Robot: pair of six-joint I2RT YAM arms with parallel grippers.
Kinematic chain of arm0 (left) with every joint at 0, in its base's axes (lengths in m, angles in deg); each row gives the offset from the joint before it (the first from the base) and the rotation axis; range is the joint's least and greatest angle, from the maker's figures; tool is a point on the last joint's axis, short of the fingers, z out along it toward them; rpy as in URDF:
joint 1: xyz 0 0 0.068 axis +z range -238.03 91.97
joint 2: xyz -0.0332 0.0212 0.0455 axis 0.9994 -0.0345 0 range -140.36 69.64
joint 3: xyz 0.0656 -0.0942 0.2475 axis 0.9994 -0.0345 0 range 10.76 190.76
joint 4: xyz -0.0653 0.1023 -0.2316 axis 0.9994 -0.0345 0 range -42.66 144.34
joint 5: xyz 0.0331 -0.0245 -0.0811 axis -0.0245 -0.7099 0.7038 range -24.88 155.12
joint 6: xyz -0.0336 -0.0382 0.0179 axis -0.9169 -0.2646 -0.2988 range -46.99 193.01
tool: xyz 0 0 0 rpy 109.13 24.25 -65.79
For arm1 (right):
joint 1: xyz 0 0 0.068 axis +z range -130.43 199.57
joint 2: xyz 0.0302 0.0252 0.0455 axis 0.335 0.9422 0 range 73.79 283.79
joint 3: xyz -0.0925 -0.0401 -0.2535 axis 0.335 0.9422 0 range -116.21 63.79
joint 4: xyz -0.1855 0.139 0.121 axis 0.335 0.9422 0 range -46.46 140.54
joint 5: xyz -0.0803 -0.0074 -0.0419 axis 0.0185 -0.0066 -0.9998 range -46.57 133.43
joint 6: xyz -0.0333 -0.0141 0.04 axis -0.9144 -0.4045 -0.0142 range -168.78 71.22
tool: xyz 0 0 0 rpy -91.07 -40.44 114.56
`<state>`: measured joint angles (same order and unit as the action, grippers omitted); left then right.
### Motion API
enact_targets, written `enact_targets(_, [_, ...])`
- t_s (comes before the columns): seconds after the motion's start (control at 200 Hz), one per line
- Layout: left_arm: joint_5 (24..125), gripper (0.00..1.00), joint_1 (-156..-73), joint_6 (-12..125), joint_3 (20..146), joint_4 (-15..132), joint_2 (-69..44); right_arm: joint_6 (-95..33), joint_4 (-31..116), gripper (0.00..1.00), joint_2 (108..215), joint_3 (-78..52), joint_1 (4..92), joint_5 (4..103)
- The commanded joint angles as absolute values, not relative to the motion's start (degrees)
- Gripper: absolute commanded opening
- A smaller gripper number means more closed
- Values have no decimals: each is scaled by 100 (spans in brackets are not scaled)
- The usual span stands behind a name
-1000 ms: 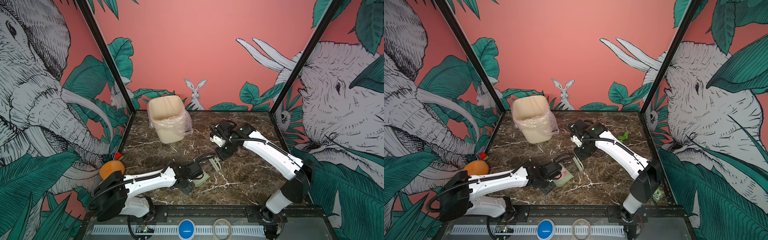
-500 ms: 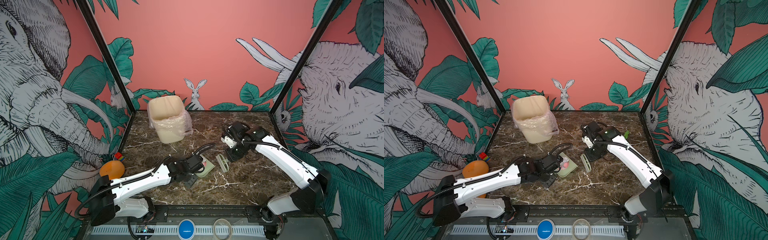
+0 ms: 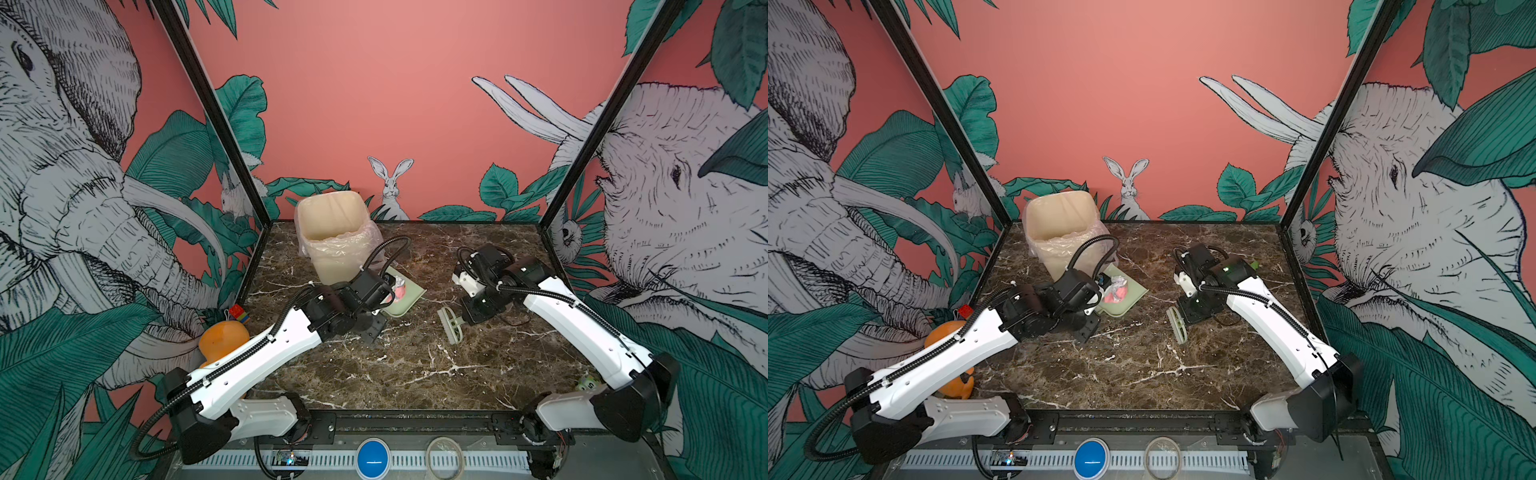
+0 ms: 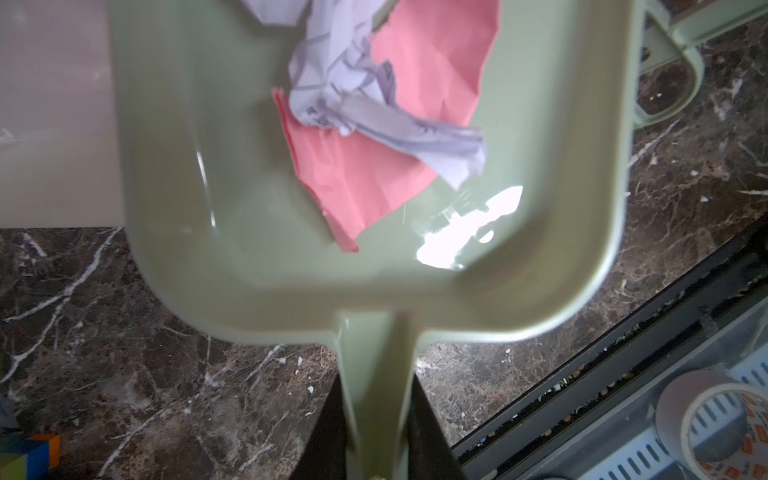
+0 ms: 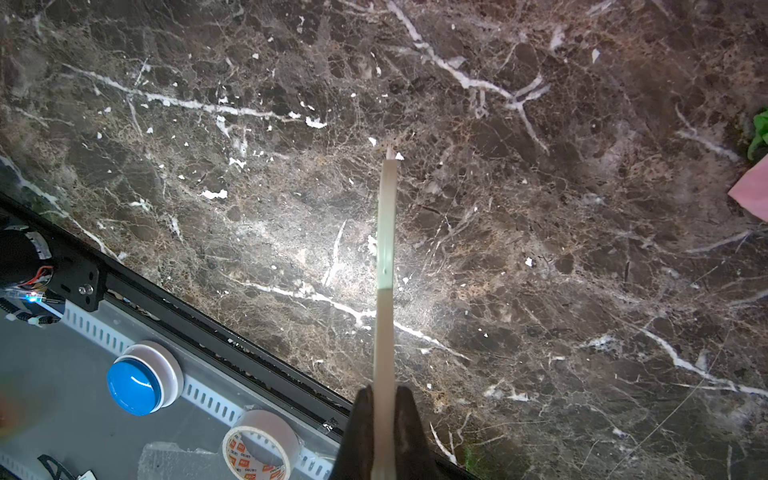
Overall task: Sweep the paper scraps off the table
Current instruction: 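Lift the dustpan toward the beige bin with the left gripper while the right draws back, then tip the dustpan over the beige bin with the left gripper to empty it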
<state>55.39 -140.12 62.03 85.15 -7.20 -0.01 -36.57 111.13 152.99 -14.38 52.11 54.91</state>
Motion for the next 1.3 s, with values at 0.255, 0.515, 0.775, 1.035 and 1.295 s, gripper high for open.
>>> enact_targets(0.255, [5457,17,-13127,6911,10253,-2365,-210,-3727,11068,0,15129,-1382,5074,5664])
enact_targets(0.515, [5568,17,-12051,7271,10697,-2566,-309,-3767,11051,0,15072,-1382,5020,5705])
enact_targets(0.775, [5546,17,-11133,7472,10858,-2361,-262,-3811,11101,0,14942,-1303,4928,5734])
enact_targets(1.035, [5559,17,-10059,7745,10804,-2021,-265,-3863,11162,0,14928,-1355,4858,5797])
enact_targets(1.295, [5789,17,-9137,8052,11240,-1737,-703,-3903,11188,0,14885,-1323,4827,5824])
